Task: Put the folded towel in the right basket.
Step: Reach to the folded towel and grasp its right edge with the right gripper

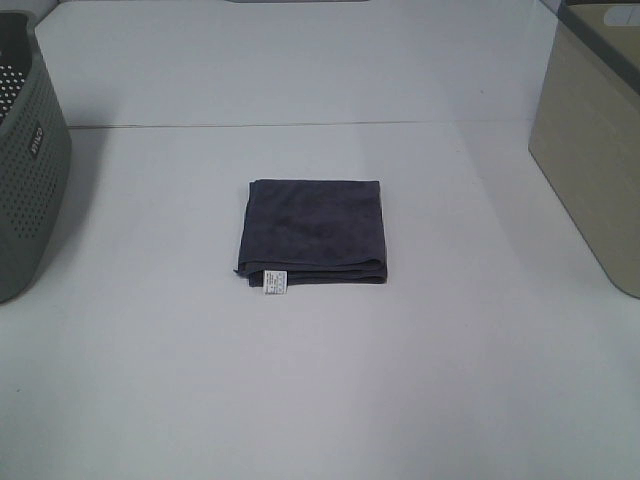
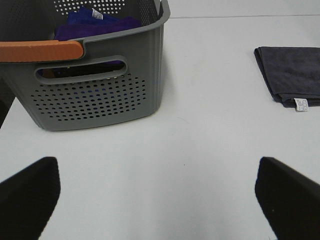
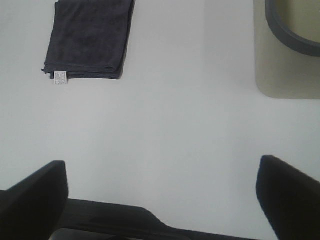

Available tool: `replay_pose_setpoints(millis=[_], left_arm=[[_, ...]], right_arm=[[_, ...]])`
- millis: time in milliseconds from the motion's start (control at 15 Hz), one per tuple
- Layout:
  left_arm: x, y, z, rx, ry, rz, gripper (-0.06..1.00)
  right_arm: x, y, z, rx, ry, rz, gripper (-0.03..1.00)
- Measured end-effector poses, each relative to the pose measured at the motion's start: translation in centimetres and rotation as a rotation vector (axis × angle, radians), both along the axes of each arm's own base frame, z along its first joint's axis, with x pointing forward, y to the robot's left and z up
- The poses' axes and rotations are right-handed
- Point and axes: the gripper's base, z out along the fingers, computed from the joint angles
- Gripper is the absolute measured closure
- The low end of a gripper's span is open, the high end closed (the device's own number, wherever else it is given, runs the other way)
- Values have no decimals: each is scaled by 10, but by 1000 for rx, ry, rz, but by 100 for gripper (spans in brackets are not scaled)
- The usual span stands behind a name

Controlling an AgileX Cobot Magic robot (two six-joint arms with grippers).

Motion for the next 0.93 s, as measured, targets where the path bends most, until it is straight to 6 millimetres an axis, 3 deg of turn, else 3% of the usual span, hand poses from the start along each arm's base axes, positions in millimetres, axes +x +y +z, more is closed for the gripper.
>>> replay_pose_setpoints(millis=[267,467,733,933], left_arm=[[0,0,0,0,0,0,-5],[0,0,0,0,0,0,-5],[0,0,0,0,0,0,-5],[0,0,0,0,0,0,-5]], right_arm=[[57,18,-21,161,175,73,-1],[124,27,-53,227,324,68,0],[219,67,-107,245,380,104,0],[253,88,-157,244,455,121,0]])
